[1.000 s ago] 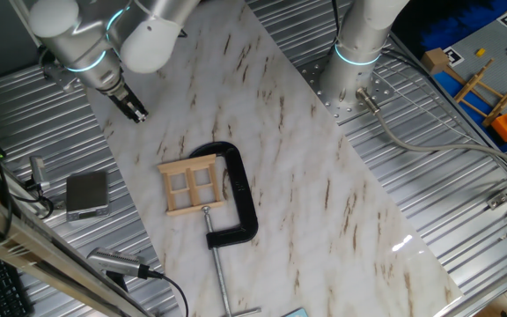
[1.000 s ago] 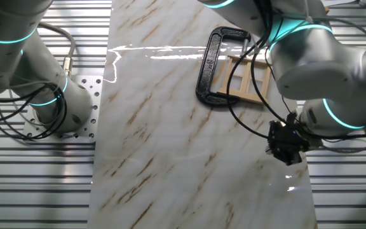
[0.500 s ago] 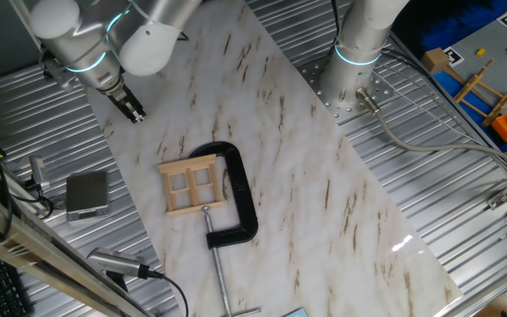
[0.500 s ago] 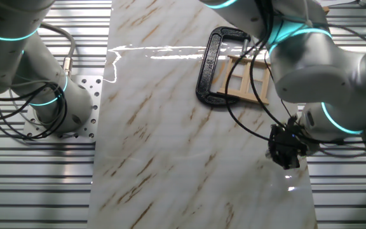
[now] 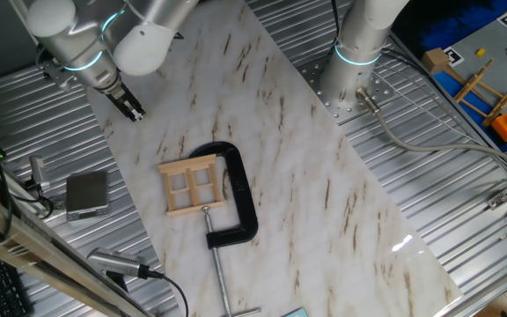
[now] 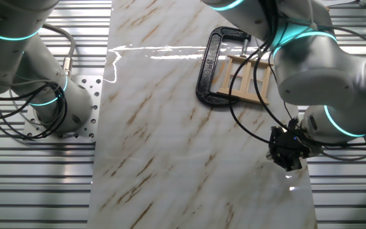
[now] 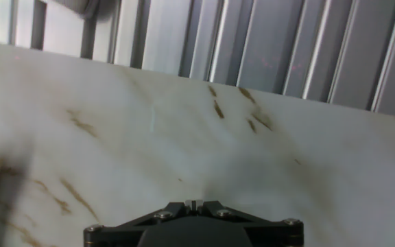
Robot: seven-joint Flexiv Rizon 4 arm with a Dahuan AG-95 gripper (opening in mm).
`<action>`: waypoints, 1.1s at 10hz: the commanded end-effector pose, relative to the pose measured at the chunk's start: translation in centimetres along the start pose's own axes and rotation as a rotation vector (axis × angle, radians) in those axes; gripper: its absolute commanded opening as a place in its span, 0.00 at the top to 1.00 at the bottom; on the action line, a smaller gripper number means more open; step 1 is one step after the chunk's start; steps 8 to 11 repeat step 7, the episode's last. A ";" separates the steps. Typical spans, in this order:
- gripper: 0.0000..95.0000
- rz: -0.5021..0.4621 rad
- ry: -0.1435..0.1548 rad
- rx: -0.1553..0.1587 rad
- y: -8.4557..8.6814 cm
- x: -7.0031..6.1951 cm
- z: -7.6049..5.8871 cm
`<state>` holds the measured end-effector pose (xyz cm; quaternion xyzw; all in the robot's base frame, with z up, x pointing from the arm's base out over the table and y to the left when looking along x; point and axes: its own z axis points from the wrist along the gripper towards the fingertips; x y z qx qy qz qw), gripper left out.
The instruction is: Close a sliding window
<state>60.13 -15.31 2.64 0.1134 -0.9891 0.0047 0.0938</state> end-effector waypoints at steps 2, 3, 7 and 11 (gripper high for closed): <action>1.00 0.011 0.001 0.021 -0.3 0.2 -0.4; 1.00 0.014 0.002 0.021 -0.2 0.3 -0.5; 1.00 0.025 0.002 0.017 -0.2 0.3 -0.5; 1.00 0.025 0.002 0.017 -0.2 0.3 -0.5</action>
